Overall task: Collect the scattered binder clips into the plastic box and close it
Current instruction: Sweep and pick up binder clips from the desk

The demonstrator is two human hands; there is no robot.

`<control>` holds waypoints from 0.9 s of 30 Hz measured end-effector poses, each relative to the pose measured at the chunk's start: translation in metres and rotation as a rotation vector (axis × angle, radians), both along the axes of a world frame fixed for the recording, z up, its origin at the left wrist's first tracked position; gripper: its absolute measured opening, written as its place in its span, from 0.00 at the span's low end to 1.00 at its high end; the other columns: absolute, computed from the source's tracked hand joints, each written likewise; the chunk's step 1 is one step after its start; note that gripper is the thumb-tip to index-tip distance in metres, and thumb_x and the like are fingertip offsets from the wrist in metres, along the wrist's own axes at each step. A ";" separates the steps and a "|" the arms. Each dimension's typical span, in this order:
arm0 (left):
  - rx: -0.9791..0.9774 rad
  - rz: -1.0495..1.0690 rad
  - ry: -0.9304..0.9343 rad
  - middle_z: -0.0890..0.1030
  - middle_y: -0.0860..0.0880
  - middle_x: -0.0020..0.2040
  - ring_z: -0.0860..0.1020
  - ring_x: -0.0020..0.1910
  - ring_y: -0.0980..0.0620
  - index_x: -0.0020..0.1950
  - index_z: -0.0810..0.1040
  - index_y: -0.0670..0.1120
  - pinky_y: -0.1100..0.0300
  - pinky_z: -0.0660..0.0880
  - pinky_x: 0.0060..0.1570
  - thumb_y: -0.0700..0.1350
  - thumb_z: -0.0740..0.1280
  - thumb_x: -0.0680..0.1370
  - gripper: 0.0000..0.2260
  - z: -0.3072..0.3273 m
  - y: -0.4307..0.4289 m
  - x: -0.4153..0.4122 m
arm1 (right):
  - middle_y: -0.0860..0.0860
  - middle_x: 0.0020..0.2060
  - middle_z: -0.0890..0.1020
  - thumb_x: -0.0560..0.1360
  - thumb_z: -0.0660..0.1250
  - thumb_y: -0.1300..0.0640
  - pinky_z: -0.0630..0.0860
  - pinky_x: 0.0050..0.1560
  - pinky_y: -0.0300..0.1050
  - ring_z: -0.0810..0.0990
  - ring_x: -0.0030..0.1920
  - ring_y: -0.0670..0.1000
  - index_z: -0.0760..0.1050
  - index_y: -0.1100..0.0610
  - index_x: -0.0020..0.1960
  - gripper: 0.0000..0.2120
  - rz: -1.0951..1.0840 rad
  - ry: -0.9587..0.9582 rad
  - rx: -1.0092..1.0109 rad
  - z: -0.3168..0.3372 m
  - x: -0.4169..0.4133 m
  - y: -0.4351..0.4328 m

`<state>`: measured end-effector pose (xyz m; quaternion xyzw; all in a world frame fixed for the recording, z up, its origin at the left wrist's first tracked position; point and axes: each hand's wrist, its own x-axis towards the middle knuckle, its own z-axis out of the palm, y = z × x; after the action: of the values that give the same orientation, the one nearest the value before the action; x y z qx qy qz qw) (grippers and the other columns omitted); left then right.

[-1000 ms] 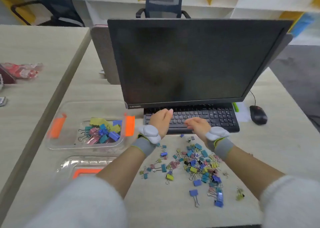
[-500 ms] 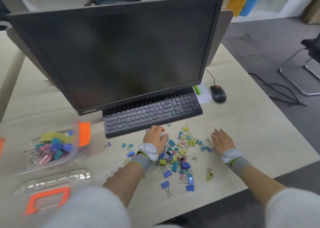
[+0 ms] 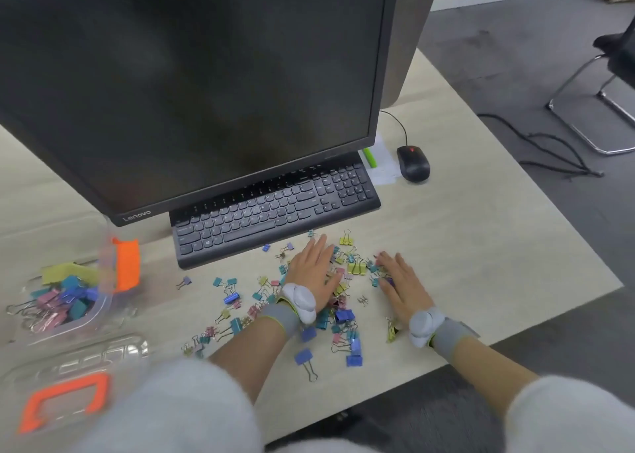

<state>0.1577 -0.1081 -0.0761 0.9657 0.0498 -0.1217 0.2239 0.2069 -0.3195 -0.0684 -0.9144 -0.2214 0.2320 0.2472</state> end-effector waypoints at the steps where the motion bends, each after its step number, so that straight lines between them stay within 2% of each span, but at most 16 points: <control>1: 0.000 -0.022 -0.011 0.47 0.50 0.79 0.45 0.77 0.49 0.76 0.52 0.49 0.51 0.47 0.75 0.58 0.52 0.80 0.27 -0.002 -0.002 -0.004 | 0.42 0.75 0.51 0.81 0.52 0.50 0.45 0.76 0.47 0.44 0.77 0.50 0.51 0.51 0.76 0.25 0.026 -0.002 0.031 0.001 -0.003 0.002; 3: 0.001 -0.080 -0.043 0.46 0.51 0.79 0.44 0.77 0.50 0.76 0.51 0.50 0.51 0.45 0.75 0.59 0.52 0.79 0.28 -0.005 -0.014 -0.012 | 0.41 0.74 0.49 0.79 0.53 0.45 0.46 0.76 0.45 0.45 0.77 0.49 0.50 0.50 0.76 0.29 0.069 -0.044 0.065 0.002 -0.008 -0.002; 6: 0.046 -0.159 -0.123 0.45 0.50 0.79 0.43 0.77 0.50 0.76 0.50 0.52 0.52 0.41 0.74 0.65 0.51 0.77 0.32 -0.006 -0.024 -0.023 | 0.47 0.77 0.45 0.73 0.55 0.34 0.47 0.76 0.46 0.44 0.77 0.49 0.46 0.49 0.77 0.39 0.171 -0.192 0.045 0.001 -0.014 -0.016; 10: 0.092 -0.226 -0.149 0.36 0.51 0.77 0.34 0.75 0.51 0.75 0.39 0.58 0.50 0.35 0.73 0.73 0.49 0.71 0.39 -0.004 -0.029 -0.031 | 0.52 0.76 0.36 0.67 0.56 0.25 0.43 0.76 0.53 0.37 0.77 0.53 0.36 0.49 0.76 0.50 0.322 -0.267 -0.087 0.000 -0.016 -0.034; 12: 0.108 -0.245 -0.117 0.34 0.51 0.76 0.32 0.75 0.48 0.73 0.32 0.61 0.49 0.35 0.73 0.74 0.49 0.69 0.40 -0.007 -0.032 -0.035 | 0.53 0.75 0.33 0.65 0.52 0.23 0.41 0.76 0.55 0.33 0.76 0.54 0.31 0.49 0.75 0.52 0.377 -0.267 -0.198 -0.003 -0.017 -0.039; 14: 0.127 -0.234 -0.073 0.32 0.50 0.75 0.32 0.75 0.46 0.71 0.30 0.61 0.49 0.35 0.73 0.74 0.51 0.69 0.41 -0.011 -0.035 -0.038 | 0.53 0.74 0.31 0.65 0.50 0.22 0.42 0.77 0.56 0.32 0.75 0.54 0.29 0.49 0.74 0.52 0.371 -0.259 -0.255 -0.008 -0.018 -0.040; 15: 0.137 -0.225 -0.049 0.33 0.50 0.76 0.33 0.75 0.46 0.72 0.31 0.60 0.49 0.36 0.73 0.73 0.51 0.70 0.41 -0.012 -0.035 -0.039 | 0.53 0.75 0.32 0.65 0.50 0.22 0.45 0.77 0.56 0.35 0.76 0.55 0.31 0.49 0.74 0.51 0.344 -0.257 -0.254 -0.009 -0.018 -0.039; 17: 0.158 -0.216 -0.027 0.39 0.49 0.78 0.39 0.77 0.45 0.75 0.37 0.56 0.49 0.39 0.74 0.71 0.51 0.71 0.40 -0.013 -0.035 -0.039 | 0.56 0.77 0.41 0.67 0.52 0.25 0.57 0.74 0.55 0.50 0.77 0.58 0.39 0.51 0.76 0.49 0.277 -0.296 -0.228 -0.009 -0.017 -0.035; 19: 0.172 -0.213 -0.039 0.48 0.47 0.78 0.47 0.77 0.46 0.77 0.44 0.53 0.48 0.45 0.75 0.68 0.50 0.74 0.36 -0.011 -0.037 -0.038 | 0.59 0.76 0.56 0.69 0.55 0.29 0.70 0.65 0.54 0.68 0.69 0.60 0.51 0.56 0.76 0.46 0.226 -0.384 -0.202 -0.011 -0.014 -0.031; 20: 0.185 -0.208 -0.058 0.54 0.46 0.77 0.52 0.76 0.46 0.77 0.47 0.51 0.49 0.49 0.74 0.66 0.51 0.76 0.34 -0.010 -0.038 -0.037 | 0.59 0.74 0.62 0.70 0.55 0.30 0.73 0.62 0.53 0.72 0.66 0.60 0.56 0.58 0.75 0.44 0.209 -0.414 -0.207 -0.011 -0.011 -0.029; 24: 0.221 -0.198 -0.148 0.70 0.45 0.67 0.68 0.65 0.44 0.72 0.62 0.46 0.50 0.63 0.66 0.58 0.53 0.79 0.25 -0.002 -0.039 -0.035 | 0.58 0.63 0.75 0.71 0.56 0.34 0.77 0.53 0.51 0.78 0.54 0.60 0.64 0.61 0.72 0.39 0.137 -0.491 -0.205 -0.017 -0.004 -0.018; 27: 0.303 -0.221 -0.259 0.77 0.46 0.55 0.75 0.52 0.44 0.60 0.74 0.45 0.54 0.73 0.51 0.54 0.58 0.79 0.17 0.000 -0.038 -0.034 | 0.57 0.52 0.78 0.72 0.59 0.39 0.78 0.43 0.47 0.76 0.44 0.58 0.70 0.61 0.68 0.33 0.123 -0.556 -0.156 -0.020 0.000 -0.007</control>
<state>0.1242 -0.1462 -0.0762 0.9954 -0.0680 -0.0114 0.0660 0.2072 -0.3264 -0.0886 -0.9440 -0.3169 0.0035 0.0917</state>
